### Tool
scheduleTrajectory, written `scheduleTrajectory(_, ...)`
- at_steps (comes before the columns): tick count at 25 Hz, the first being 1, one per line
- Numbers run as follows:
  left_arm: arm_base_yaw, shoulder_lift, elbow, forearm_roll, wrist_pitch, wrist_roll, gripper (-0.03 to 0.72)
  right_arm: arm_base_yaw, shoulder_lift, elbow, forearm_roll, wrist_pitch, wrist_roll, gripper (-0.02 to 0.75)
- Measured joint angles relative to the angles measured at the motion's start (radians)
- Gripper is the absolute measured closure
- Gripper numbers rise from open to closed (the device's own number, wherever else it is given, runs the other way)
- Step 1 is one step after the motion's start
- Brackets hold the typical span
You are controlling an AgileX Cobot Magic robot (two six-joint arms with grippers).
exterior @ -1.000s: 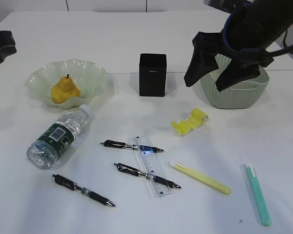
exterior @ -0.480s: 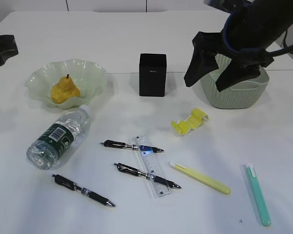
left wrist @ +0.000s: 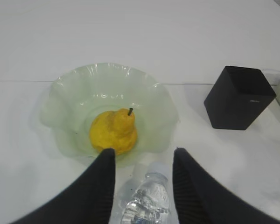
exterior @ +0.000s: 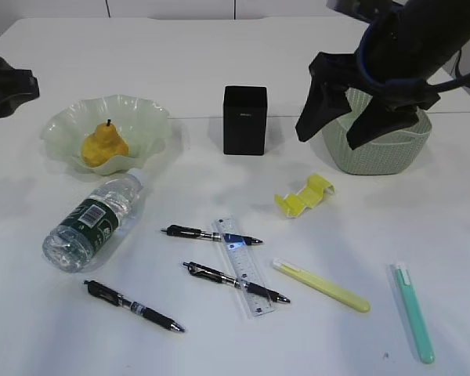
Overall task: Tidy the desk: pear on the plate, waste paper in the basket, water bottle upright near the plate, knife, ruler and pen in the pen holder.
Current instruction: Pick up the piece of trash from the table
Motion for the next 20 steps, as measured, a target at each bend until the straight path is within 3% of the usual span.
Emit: scheduleTrajectory(20,0.0,0.0,0.0,0.093,0.096,0.001,0.4,0.0,0.002,0.0,-0.017,0.012,0.017,0.145)
